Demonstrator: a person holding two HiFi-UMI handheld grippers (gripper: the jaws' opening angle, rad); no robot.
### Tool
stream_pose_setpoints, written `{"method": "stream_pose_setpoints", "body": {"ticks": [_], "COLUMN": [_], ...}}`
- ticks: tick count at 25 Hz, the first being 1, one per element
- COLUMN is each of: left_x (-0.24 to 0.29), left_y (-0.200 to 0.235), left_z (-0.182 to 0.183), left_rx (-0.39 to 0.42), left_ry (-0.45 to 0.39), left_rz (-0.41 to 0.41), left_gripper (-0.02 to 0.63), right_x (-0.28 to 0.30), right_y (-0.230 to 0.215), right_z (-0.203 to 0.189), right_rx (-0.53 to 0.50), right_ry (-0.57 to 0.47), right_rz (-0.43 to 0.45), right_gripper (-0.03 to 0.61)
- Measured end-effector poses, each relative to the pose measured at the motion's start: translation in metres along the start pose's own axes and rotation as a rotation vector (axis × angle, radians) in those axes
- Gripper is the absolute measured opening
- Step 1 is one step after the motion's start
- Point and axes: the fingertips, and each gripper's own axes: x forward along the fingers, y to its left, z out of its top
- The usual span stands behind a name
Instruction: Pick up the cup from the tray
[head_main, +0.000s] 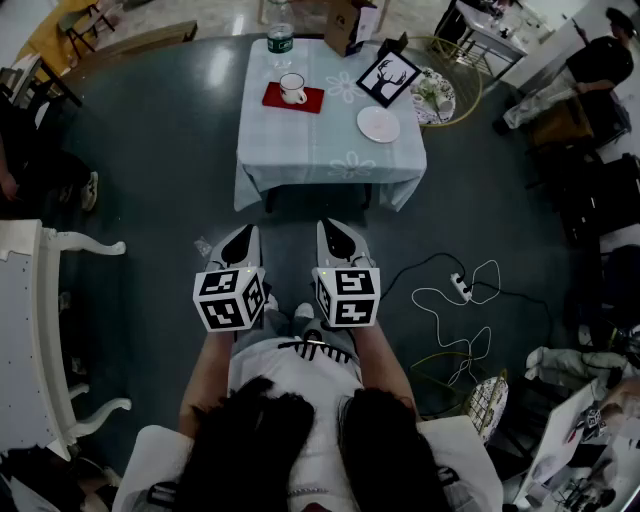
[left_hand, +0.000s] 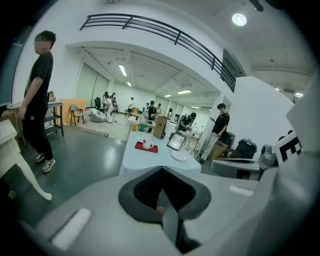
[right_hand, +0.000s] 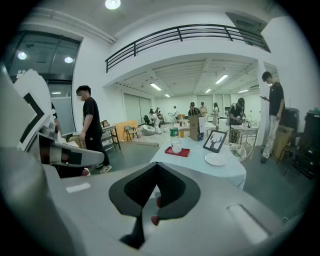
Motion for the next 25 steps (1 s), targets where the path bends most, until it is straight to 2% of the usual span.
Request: {"method": "stream_pose_setpoints", "body": {"ticks": [10, 16, 17, 19, 22, 25], "left_x": [-0.003, -0.002, -0.001, 0.001, 0.004, 0.005], "left_y": [0.007, 0.016, 0.018, 0.023, 0.030, 0.038], "left_z": [0.001, 0.003, 0.005, 0.010, 0.016, 0.018], "left_rx": [-0.001, 0.003, 0.005, 0.010, 0.012, 0.023], "left_ry": [0.002, 0.009, 0.009, 0.003, -0.004, 0.001], "left_rz": [-0.004, -0.021, -0.023, -0.031, -0.056, -0.075], "left_gripper": [0.000, 0.000, 0.000, 0.000, 0.000, 0.000], "right_x": [0.002, 0.007, 0.007, 0.010, 0.015, 0.019], "right_y": [0.008, 0.016, 0.017, 0.023, 0.029, 0.033], "right_z": [-0.001, 0.004, 0.007, 0.013, 0.018, 0.021], "right_rx": [-0.013, 0.080, 0.082, 0.086, 0.101, 0.092], "right_ry": [0.012, -0.026, -0.037, -0.052, -0.070, -0.092], "right_rz": [-0.005, 0.031, 0.036, 0.058, 0.066, 0.028], "right_gripper": [0.025, 0.029, 0.048, 0.133, 0.156, 0.165]}}
